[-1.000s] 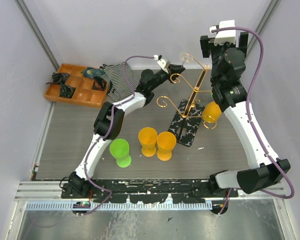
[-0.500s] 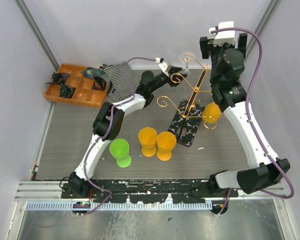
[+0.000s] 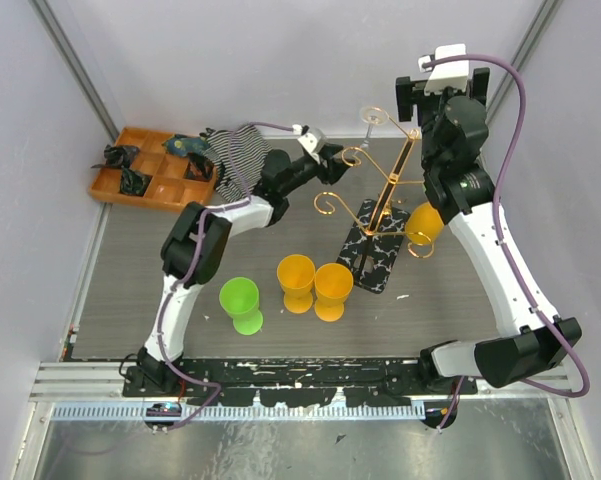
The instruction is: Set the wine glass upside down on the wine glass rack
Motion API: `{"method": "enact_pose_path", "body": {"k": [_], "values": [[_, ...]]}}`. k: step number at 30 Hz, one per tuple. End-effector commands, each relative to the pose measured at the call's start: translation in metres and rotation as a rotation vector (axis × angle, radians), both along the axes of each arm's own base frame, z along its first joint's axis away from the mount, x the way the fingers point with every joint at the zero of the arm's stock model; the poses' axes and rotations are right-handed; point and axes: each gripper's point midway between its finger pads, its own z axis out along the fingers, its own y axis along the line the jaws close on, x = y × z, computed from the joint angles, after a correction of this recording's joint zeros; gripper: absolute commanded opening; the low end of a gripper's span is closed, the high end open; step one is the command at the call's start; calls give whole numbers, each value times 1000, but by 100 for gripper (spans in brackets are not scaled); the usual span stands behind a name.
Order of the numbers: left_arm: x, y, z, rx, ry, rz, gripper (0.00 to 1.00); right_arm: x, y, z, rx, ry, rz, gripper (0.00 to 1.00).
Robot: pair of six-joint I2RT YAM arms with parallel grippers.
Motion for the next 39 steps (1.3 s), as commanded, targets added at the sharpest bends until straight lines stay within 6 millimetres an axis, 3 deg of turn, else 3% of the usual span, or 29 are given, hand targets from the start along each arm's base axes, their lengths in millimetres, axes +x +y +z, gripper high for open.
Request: {"method": "enact_pose_path", "body": {"k": [1,8,13,16,21,25,27,32,36,39], "values": [[-1,40,59,-61,-110,93,59,-13,10,28,57,-47,87,100],[-12,92,69,2,-44,188,58,-17,37,9,105,45,242,100],[-40,125,61,193,70,240,63,-22,64,-9,198,152,369,99],[-59,150,55,294,191,296,77,-25,93,-25,213,232,435,98],[-98,185,59,399,278,346,85,-39,158,-41,104,312,519,98],[-125,212,63,446,322,401,87,-57,197,-36,112,330,626,98],[-134,230,66,466,340,465,92,-69,214,-41,100,359,668,98],[-152,279,67,540,436,641,98,-102,252,-79,29,500,764,95],[-160,316,54,571,611,740,97,-126,273,-114,-42,611,819,93],[-163,331,37,575,727,756,96,-142,287,-132,-94,662,870,92]]}}
